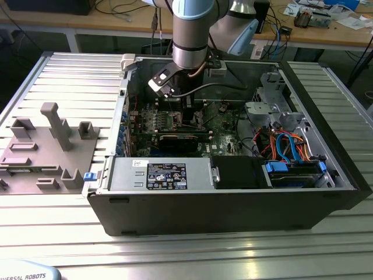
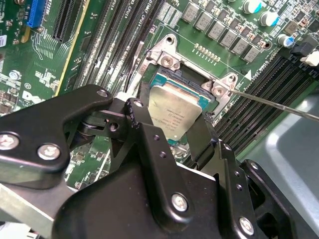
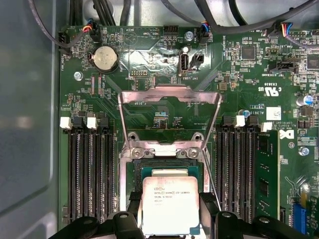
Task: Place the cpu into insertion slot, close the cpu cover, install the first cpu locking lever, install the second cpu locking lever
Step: 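Place the cpu into insertion slot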
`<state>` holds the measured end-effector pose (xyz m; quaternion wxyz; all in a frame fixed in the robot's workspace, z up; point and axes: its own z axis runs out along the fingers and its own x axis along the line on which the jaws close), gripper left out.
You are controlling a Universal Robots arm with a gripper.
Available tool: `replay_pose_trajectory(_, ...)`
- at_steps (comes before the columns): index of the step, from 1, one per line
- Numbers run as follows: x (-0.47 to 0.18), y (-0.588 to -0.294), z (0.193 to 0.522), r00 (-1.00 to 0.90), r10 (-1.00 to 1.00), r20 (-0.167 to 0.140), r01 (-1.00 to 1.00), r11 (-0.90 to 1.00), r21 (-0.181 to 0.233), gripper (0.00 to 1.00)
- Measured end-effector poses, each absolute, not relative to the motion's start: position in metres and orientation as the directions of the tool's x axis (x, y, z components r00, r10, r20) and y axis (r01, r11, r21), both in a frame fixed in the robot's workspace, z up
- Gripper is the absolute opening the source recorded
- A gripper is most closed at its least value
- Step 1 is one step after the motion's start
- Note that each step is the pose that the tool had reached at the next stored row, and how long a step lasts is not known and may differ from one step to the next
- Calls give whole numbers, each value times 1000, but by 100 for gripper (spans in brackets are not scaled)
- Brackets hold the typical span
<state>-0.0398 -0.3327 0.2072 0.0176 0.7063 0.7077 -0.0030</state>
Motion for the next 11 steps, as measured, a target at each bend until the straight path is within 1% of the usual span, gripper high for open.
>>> replay_pose_trajectory(11,-40,-332,204,25,999,-29,999,-25,21,54)
